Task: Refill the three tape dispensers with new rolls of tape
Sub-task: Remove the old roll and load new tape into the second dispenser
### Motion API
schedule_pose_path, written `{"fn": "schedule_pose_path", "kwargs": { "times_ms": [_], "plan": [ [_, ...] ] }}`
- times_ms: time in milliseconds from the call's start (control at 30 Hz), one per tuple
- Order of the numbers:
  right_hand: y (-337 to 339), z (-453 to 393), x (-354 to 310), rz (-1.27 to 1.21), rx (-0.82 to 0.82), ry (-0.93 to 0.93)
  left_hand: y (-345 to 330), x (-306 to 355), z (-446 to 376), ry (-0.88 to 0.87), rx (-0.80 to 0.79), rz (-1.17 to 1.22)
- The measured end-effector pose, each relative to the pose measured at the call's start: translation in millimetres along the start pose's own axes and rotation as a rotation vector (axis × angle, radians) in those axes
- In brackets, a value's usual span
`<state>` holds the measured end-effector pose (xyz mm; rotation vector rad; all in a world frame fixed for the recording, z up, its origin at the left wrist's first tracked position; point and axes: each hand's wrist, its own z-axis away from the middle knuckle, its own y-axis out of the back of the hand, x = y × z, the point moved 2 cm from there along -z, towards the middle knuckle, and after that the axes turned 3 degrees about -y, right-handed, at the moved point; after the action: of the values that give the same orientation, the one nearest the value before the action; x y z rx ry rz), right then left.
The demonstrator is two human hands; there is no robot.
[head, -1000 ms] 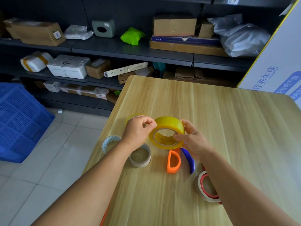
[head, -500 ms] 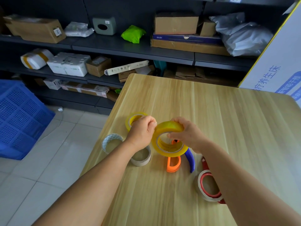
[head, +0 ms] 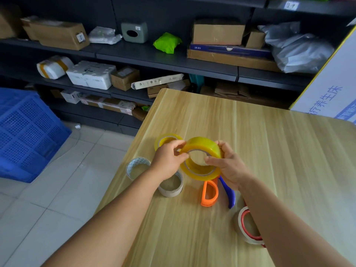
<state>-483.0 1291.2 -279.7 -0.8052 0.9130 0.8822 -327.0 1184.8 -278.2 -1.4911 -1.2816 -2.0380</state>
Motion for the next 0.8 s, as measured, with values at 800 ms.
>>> {"fn": "schedule_pose_path", "kwargs": {
  "times_ms": [800],
  "plan": [
    [-20.5, 11.5, 0.1, -0.066, 0.158, 0.227, -26.7, 32.9, 19.1, -0.013, 0.265, 0.297]
  ]
}}
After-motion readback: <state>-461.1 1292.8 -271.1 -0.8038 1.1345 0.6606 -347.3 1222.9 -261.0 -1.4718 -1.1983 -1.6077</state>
